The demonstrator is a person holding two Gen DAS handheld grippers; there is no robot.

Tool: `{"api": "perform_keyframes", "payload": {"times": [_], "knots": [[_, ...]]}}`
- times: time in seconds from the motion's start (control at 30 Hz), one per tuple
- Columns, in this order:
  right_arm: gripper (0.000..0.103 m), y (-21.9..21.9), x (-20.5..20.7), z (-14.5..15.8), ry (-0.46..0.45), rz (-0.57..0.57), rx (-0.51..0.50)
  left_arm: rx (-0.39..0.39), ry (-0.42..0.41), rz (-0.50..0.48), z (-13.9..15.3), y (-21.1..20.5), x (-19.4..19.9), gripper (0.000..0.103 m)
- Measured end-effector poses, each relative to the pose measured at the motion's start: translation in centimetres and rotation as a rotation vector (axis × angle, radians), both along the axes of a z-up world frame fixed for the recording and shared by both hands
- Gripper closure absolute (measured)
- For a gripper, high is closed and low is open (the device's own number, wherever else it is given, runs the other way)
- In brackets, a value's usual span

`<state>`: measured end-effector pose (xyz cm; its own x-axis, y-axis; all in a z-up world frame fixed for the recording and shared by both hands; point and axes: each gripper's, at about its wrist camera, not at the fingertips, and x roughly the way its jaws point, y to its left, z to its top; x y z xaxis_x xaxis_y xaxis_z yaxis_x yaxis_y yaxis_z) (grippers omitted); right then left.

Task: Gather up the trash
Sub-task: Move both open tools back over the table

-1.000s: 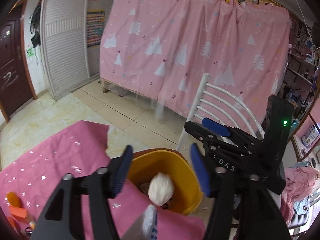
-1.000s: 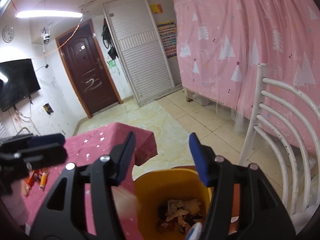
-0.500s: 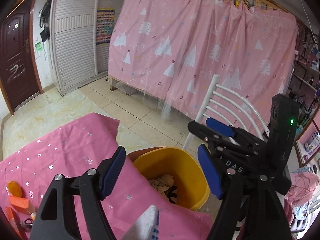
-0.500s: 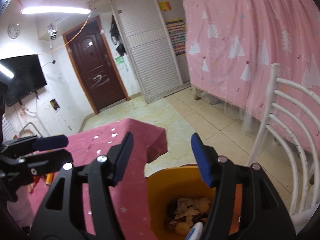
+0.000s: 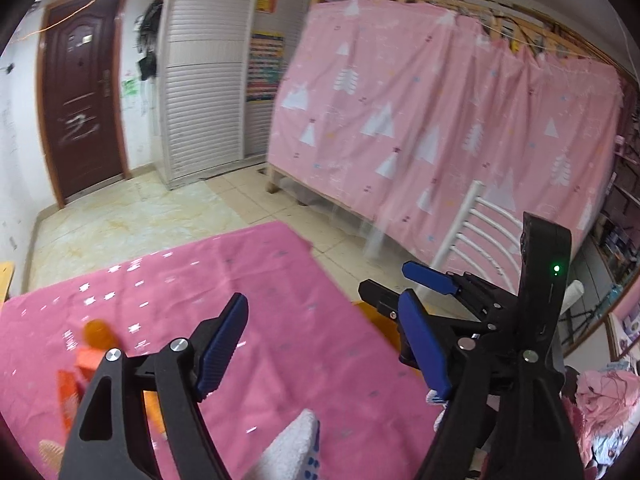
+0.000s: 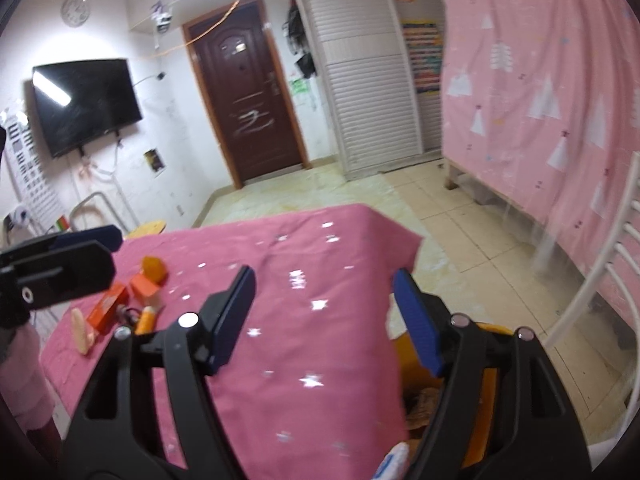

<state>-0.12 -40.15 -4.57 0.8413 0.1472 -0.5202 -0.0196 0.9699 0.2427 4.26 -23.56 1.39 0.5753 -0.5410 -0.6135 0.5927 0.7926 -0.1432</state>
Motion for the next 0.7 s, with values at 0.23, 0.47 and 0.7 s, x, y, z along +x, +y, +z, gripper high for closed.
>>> {"api": "perform_keyframes", "payload": {"times": [0.23,0.47,0.7], "knots": [[0.034,5.8,1.8,-0.7,0.037,0.126,-0.036,0.031,0.005,0.139,-0.4,6.6,0.6,0.032],[0.034,10.7,3.0,-1.5,0.083,0.234,-0.075,0.097,-0.015,0.267,-1.7,12.5,0.0,0.026],[0.034,15.8,3.8,-2.2,0.129,0.34,-0.119,0.12,-0.004,0.334,-2.5,17.0,0.2,0.02]]}}
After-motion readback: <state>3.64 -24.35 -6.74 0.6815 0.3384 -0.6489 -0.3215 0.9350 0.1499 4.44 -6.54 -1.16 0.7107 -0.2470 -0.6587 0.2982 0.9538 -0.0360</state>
